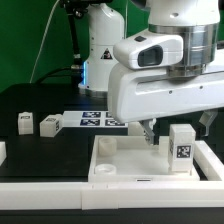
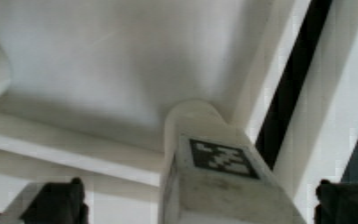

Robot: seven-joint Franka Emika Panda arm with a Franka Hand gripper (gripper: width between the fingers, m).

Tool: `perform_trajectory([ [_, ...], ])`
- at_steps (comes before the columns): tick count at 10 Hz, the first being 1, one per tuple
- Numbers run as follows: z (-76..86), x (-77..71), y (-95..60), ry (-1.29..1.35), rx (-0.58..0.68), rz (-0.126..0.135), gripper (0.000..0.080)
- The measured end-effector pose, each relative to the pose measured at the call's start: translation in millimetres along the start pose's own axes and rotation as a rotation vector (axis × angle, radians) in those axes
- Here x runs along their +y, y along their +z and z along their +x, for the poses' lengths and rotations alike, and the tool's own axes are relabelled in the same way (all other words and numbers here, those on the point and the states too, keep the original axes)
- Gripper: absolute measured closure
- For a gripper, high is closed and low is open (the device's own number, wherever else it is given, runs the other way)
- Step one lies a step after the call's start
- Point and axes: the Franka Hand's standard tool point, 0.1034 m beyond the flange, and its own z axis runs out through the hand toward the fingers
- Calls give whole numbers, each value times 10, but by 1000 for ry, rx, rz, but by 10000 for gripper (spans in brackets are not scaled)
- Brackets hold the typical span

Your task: Assemble one leg

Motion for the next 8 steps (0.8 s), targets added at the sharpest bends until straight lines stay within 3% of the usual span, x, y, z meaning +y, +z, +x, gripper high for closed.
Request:
perform_trajectory([
  [2,0,-86,43,154,-7,-1,150],
  [5,-4,-38,76,161,-10,1,150],
  [6,-4,-39,76,154,-10,1,278],
  [7,-6,-40,79,154,-10,1,278],
  [8,-8,-41,80,153,-11,1,413],
])
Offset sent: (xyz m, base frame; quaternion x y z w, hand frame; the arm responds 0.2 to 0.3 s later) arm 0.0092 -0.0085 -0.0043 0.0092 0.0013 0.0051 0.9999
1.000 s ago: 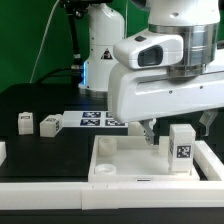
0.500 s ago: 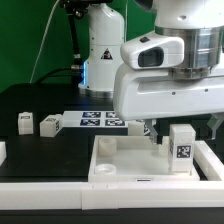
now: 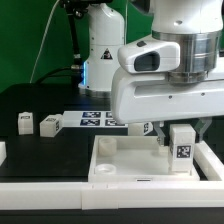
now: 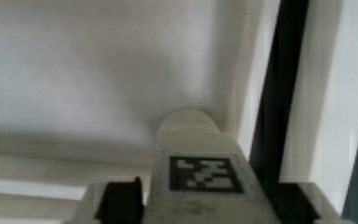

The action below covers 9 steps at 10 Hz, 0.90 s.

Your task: Assemble one leg

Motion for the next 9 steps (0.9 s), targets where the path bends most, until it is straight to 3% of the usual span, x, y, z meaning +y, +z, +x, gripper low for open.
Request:
perform_trajectory([
  [1,0,0,0,0,0,0,509],
  [5,-3,-13,3,70,0,5,509],
  [9,-10,-86,20,612,32,44,509],
])
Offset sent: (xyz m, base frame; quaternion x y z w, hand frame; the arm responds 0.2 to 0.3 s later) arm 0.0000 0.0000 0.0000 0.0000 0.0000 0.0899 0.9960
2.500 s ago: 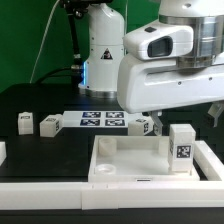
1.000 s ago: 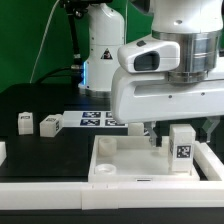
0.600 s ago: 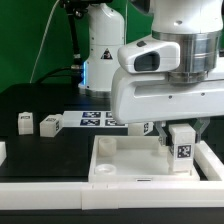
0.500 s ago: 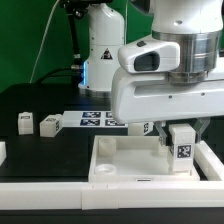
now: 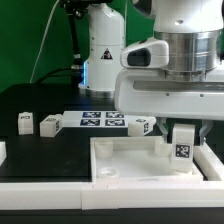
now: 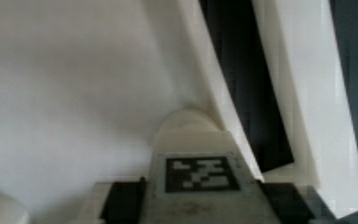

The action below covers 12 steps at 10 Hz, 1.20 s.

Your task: Assemble one leg

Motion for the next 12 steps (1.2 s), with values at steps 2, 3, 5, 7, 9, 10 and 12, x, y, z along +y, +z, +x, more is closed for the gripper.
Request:
perform_trajectory([
  [2,-25,-45,6,242,-1,7,508],
  [3,-37,-63,7,322,-1,6,508],
  [5,-48,-114,-9,529,-16,24,508],
  [7,-64,-135,-6,620,-27,32,508],
  [9,-70,-142,-5,562,-27,33,238],
  [10,-80,-150,-4,554,-27,31,238],
  [12,-126,-179,-1,330,-43,14,168],
])
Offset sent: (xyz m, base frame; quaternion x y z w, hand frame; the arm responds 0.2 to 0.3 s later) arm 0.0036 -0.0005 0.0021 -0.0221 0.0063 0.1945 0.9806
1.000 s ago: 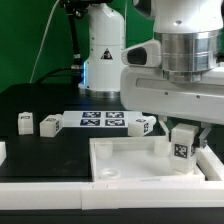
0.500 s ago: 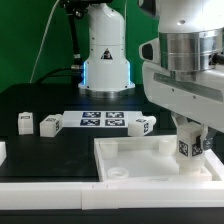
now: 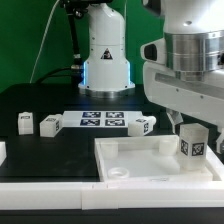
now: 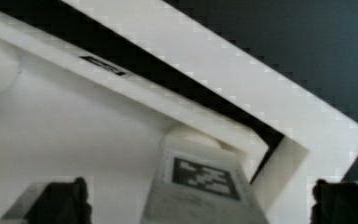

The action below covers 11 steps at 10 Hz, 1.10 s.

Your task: Assemble one leg

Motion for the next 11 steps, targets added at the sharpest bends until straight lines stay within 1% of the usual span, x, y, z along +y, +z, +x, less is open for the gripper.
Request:
perform_trajectory([
  [1,20,2,-5,-123,1,1,153],
  [4,36,-12,-12,-515,6,2,151],
  [6,62,-45,-23,-803,41,-9,151],
  [7,75,-34,-22,-885,43,-18,151],
  [8,125,5,-12,-1053,46,-35,151],
  [10,144,18,-12,-1109,45,-38,151],
  [11,143,18,-12,-1109,45,-38,178],
])
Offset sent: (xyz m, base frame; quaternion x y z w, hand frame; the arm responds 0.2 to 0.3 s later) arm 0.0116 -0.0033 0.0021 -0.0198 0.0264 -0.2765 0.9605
